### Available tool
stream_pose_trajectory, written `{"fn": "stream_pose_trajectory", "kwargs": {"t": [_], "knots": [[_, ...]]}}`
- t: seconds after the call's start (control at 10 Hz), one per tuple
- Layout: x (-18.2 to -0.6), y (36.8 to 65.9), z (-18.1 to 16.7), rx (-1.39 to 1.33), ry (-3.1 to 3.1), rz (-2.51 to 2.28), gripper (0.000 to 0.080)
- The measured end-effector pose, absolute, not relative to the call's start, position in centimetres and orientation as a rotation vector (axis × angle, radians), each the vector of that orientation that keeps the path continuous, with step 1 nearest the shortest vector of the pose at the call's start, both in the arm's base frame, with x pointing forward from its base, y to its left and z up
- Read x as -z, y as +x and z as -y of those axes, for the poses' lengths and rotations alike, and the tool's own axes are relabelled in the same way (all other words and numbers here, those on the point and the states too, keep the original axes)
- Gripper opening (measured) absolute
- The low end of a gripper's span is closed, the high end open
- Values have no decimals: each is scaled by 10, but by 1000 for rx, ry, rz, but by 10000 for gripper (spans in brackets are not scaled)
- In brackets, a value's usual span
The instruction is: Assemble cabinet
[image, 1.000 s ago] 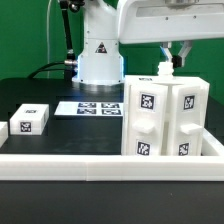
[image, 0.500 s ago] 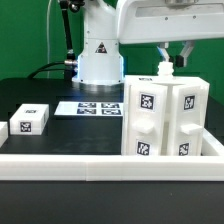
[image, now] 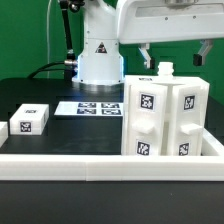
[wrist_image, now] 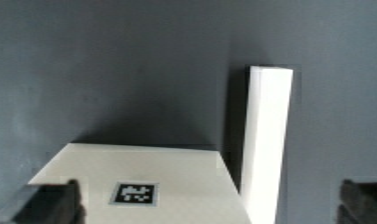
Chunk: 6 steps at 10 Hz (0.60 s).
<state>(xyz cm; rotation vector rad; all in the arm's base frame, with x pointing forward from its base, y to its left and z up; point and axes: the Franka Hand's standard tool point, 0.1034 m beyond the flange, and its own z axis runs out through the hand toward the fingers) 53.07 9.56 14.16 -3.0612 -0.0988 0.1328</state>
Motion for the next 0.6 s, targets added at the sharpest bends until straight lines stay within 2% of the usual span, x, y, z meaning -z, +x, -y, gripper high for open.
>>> {"fn": "stream_pose_trajectory", "kwargs": {"t": [0.1,0.2,0.6], "knots": [[-142,531,-96,-133,-3061,99,776],[-141,530,-96,-129,-3062,93,776],[-114,510,-88,11,-3087,78,797]]}}
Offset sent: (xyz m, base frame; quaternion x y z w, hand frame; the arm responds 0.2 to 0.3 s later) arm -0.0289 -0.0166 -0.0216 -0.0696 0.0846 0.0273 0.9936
